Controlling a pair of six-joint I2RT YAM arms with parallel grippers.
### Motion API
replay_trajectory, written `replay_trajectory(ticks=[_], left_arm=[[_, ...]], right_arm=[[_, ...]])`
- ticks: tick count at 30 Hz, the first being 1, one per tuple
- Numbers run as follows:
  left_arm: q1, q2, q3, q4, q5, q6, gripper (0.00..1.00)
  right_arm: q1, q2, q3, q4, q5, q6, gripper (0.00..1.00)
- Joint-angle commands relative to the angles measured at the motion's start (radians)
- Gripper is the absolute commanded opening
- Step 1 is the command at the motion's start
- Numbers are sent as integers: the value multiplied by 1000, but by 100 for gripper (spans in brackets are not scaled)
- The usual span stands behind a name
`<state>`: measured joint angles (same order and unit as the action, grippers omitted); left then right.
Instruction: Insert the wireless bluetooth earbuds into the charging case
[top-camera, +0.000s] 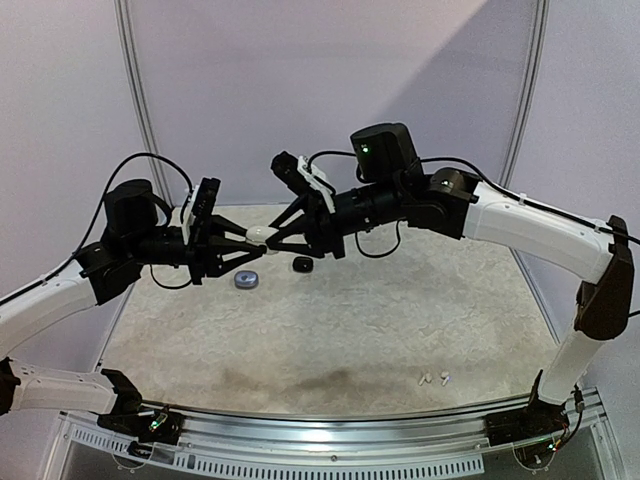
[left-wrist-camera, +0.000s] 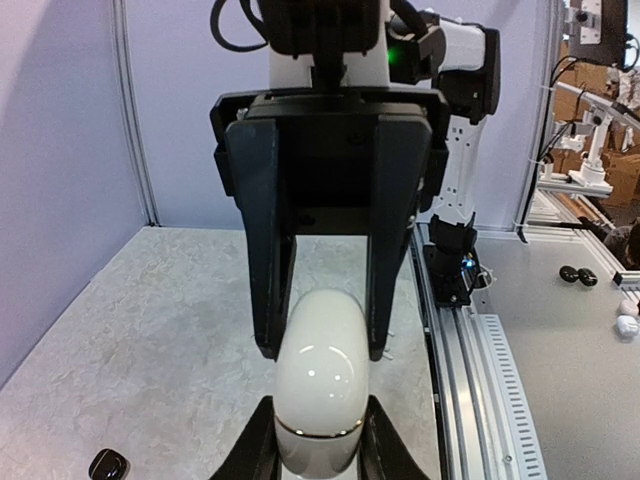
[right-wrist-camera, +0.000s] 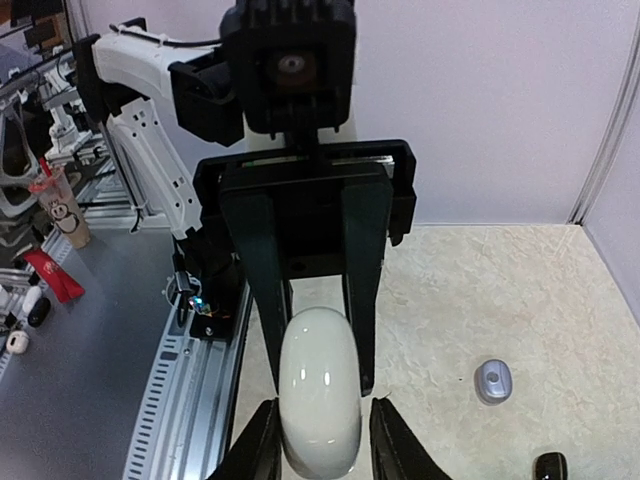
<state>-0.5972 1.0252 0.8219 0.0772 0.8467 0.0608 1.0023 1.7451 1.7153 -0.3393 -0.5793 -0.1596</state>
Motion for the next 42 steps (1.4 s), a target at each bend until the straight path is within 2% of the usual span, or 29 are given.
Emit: replay_trajectory(ticks=[1, 5, 6, 7, 9, 10, 11, 13, 16, 18, 22, 24, 34, 35, 36, 38, 40, 42], left_arm=[[4, 0, 8, 13, 6, -14, 0], [6, -4, -1, 27, 4, -35, 0], [9, -6, -9, 37, 2, -52, 6], [12, -10, -20, 51, 1, -82, 23], [19, -19, -48, 82, 10, -123, 53], [20, -23, -63, 93, 13, -130, 62], [22, -25, -76, 105, 16, -131, 64], [22, -27, -93, 138, 14, -140, 58], [21, -21, -105, 216, 10, -164, 41], [19, -14, -108, 262, 21, -173, 41], [16, -13, -105, 300, 16, -190, 50], [15, -11, -101, 300, 14, -194, 48], [11, -5, -87, 279, 23, -192, 6], [11, -4, -85, 270, 24, -190, 7], [11, -5, -84, 263, 24, -190, 12], [11, -5, -83, 249, 25, -190, 32], [13, -4, -84, 233, 23, -187, 39], [13, -4, -84, 202, 23, -170, 40]], right_arm=[[1, 24, 33, -12, -4, -6, 21], [1, 19, 34, -6, -17, -8, 11], [1, 15, 34, 0, -23, -8, 7], [-1, 11, 31, 9, -27, -8, 1], [-3, -5, 16, 31, -27, -2, 0], [-4, -15, 8, 43, -22, -2, 0], [-6, -27, 1, 49, -19, 1, 0], [-6, -38, -6, 53, -20, -1, 0], [-6, -44, -6, 48, -25, -4, 0], [-6, -43, -6, 47, -25, -3, 0], [-7, -44, -9, 51, -24, -4, 0], [-6, -44, -10, 50, -25, -7, 0], [-7, -42, -9, 50, -24, -15, 0], [-6, -43, -9, 54, -24, -15, 0], [-5, -45, -10, 61, -27, -14, 0], [-7, -48, -10, 70, -30, -14, 0], [-6, -55, -8, 72, -30, -17, 0], [-6, -60, -8, 69, -28, -25, 0]])
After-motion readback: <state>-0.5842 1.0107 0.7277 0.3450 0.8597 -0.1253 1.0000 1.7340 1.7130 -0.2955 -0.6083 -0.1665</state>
